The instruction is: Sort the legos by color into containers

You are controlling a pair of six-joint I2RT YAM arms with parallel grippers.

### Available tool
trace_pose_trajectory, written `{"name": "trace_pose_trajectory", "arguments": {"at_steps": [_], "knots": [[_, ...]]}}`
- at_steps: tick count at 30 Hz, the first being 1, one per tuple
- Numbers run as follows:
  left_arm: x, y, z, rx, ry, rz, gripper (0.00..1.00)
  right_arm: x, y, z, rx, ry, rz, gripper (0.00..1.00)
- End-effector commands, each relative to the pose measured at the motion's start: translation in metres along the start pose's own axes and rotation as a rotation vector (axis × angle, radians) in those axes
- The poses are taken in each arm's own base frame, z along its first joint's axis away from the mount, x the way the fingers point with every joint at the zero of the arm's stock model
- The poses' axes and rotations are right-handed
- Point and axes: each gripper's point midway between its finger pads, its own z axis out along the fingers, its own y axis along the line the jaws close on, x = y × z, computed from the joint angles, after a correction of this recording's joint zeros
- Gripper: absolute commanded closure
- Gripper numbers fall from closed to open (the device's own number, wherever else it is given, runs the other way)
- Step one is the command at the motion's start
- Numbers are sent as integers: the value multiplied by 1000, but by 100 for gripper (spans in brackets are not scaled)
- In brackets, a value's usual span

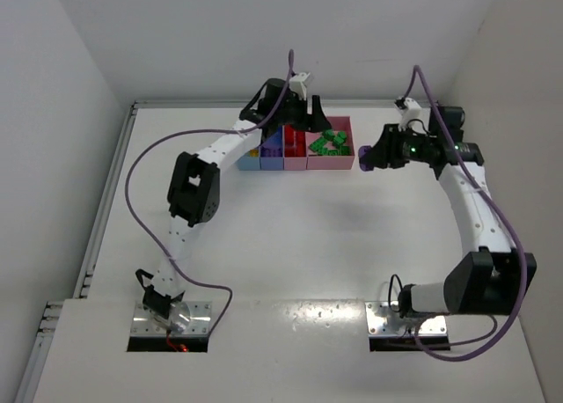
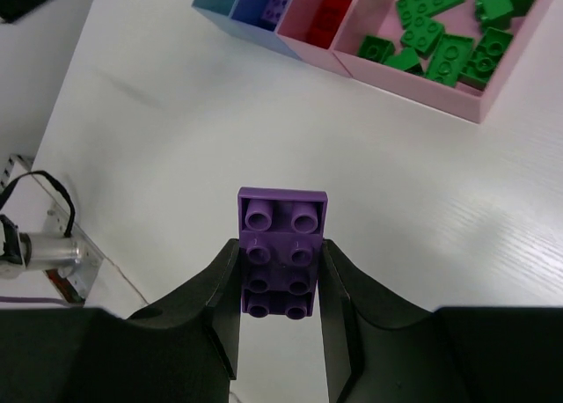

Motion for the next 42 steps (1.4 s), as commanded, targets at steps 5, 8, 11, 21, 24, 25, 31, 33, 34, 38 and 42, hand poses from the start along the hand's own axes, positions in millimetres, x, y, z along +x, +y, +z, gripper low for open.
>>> {"name": "trace_pose_trajectory", "arguments": {"at_steps": [5, 8, 11, 21, 24, 25, 31, 33, 34, 38, 42], "knots": [[-126, -16, -166, -127, -287, 94, 27, -40, 37, 84, -68, 24, -152, 100], [-131, 14, -233, -250, -305, 67, 23, -49, 46, 134, -79, 33, -145, 100], [-127, 48, -298, -380, -343, 27, 16, -55, 47, 184, -67, 49, -108, 100], [-82, 79, -408, -539, -365, -18, 10, -79, 61, 292, 3, 24, -141, 100], [-74, 83, -420, -561, -363, -42, 6, -72, 55, 309, 17, 29, -143, 99], [-76, 80, -422, -560, -370, -35, 3, -67, 55, 314, 28, 37, -136, 98], [-68, 87, -425, -587, -358, -72, 2, -53, 44, 331, 68, 54, -123, 77], [-66, 90, -423, -586, -354, -90, 0, -54, 42, 331, 79, 51, -124, 70], [-66, 91, -423, -593, -360, -105, 0, -51, 38, 333, 93, 56, -122, 67], [-62, 98, -418, -591, -351, -145, 0, -51, 42, 336, 67, 55, -123, 55], [-62, 99, -417, -606, -352, -144, 0, -55, 55, 336, -2, 48, -130, 40]]}}
